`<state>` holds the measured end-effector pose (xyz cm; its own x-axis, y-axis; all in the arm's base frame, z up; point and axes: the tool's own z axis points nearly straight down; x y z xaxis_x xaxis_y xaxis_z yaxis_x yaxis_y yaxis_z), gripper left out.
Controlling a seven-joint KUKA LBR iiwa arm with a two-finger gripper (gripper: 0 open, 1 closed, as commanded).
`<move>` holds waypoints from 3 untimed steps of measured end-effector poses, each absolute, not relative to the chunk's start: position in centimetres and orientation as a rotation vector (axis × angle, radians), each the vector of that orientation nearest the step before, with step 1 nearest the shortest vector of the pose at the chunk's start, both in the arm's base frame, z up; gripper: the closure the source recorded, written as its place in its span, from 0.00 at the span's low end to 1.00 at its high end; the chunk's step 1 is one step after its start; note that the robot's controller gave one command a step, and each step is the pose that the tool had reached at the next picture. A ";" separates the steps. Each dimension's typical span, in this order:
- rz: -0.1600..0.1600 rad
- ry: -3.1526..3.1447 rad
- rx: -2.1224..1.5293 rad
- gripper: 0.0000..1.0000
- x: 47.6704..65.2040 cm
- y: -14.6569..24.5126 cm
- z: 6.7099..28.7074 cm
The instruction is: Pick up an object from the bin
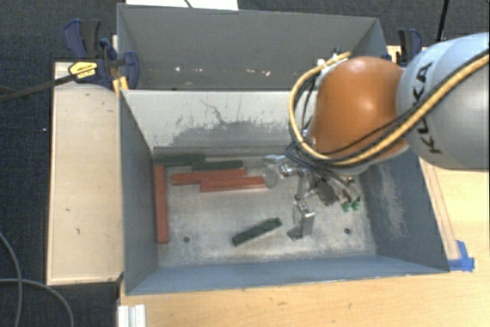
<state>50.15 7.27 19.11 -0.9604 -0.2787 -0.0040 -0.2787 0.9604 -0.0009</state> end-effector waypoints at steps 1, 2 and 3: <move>0.001 3.100 -0.442 0.00 51.1 7.2 14.0; 0.002 3.073 -0.647 1.00 49.8 7.4 7.0; 0.002 3.073 -0.647 1.00 49.8 7.4 7.0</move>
Offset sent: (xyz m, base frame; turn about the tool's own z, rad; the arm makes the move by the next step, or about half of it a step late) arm -0.0038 0.0015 -0.1211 -0.1338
